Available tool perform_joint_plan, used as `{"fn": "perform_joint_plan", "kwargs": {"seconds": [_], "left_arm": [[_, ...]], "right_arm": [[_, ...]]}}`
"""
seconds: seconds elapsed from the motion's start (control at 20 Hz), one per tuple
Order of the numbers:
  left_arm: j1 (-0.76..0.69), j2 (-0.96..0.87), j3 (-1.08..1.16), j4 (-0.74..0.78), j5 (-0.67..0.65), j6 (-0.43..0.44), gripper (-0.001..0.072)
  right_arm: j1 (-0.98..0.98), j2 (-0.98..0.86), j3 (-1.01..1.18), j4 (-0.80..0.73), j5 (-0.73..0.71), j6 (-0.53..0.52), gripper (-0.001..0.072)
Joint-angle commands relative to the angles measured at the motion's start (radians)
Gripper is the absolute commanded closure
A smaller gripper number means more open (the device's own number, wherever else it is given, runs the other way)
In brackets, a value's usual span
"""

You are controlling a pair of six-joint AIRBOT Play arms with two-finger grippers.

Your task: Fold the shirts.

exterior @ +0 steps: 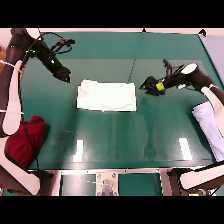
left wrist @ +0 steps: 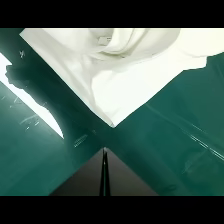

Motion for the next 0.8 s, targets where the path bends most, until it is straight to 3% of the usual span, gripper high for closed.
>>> {"fn": "perform_joint_plan", "kwargs": {"seconds": [0.0, 0.25, 0.3, 0.35, 0.4, 0.75], "left_arm": [[0.001, 0.001, 0.0, 0.0, 0.013, -0.003, 0.0684], [0.001, 0.001, 0.0, 0.0, 0.013, -0.003, 0.0683], [0.001, 0.001, 0.0, 0.0, 0.013, -0.003, 0.0684], [0.001, 0.001, 0.0, 0.0, 0.012, -0.003, 0.0683], [0.001, 0.001, 0.0, 0.0, 0.009, -0.003, 0.0684], [0.001, 0.001, 0.0, 0.0, 0.008, -0.004, 0.0684]], "right_arm": [[0.032, -0.1, -0.047, 0.19, -0.014, -0.091, 0.0175], [0.172, -0.202, 0.007, 0.325, -0.105, -0.122, 0.0176], [0.185, -0.21, 0.023, 0.33, -0.105, -0.122, 0.0206], [0.191, -0.211, 0.037, 0.334, -0.101, -0.122, 0.0412], [0.191, -0.211, 0.06, 0.337, -0.083, -0.129, 0.0673], [0.068, -0.087, 0.459, 0.333, 0.173, -0.089, 0.0693]]}}
